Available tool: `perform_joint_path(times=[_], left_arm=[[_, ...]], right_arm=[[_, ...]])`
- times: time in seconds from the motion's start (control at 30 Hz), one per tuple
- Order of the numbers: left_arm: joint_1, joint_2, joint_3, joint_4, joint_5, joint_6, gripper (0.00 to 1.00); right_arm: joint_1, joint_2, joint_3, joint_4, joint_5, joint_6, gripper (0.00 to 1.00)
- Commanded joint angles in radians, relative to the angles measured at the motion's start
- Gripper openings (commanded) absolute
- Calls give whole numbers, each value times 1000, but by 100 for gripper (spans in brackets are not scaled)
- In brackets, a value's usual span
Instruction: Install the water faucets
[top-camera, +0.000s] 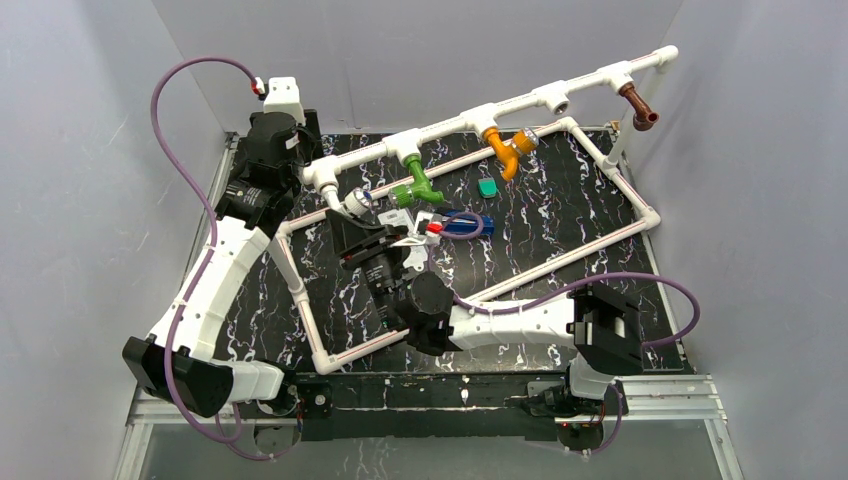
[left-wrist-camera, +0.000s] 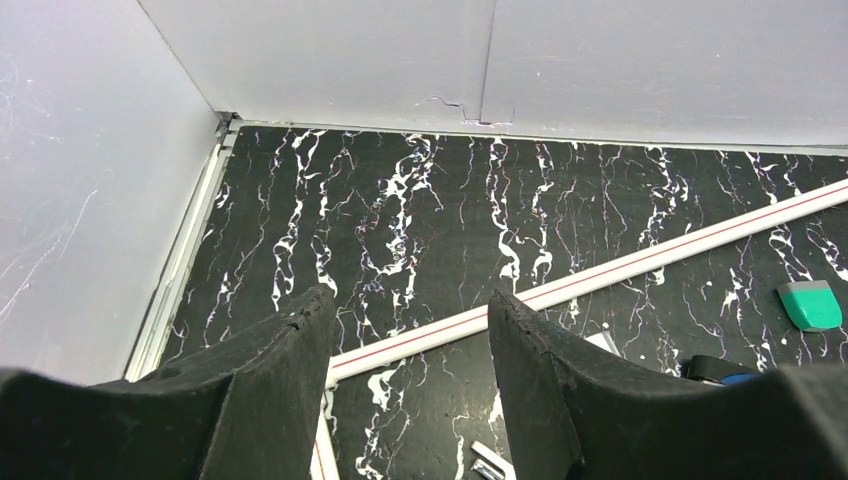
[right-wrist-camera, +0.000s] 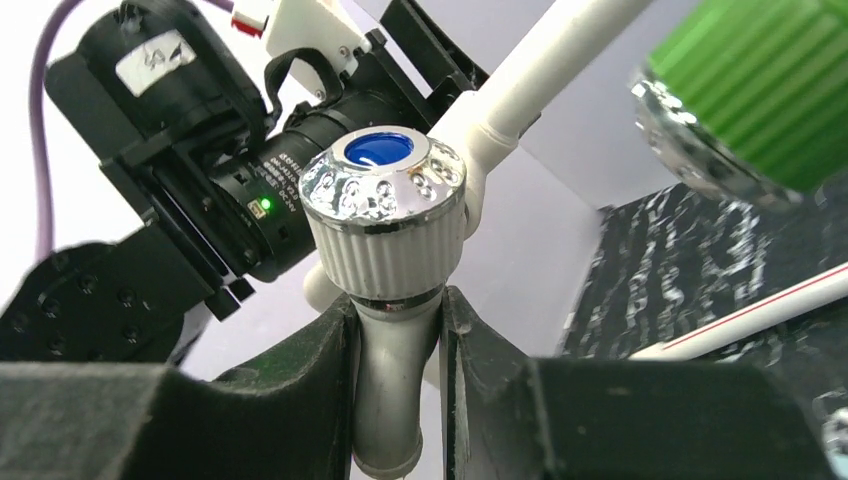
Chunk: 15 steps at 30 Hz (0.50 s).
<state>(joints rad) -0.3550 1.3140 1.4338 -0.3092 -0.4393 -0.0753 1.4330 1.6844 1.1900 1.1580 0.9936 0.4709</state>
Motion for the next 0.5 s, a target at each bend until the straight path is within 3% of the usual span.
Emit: perform_joint_path(times=[0.0, 0.27, 0.47], left_arm=[[-44, 37, -98, -303, 109, -14, 56], [-45, 33, -98, -303, 110, -15, 56], [-45, 31, -102, -301, 110, -15, 56]], right_arm=[[-33, 13, 11, -21, -94, 341, 1], [-55, 13, 23, -97, -180, 701, 1], [-62, 9, 39, -96, -232, 784, 1]])
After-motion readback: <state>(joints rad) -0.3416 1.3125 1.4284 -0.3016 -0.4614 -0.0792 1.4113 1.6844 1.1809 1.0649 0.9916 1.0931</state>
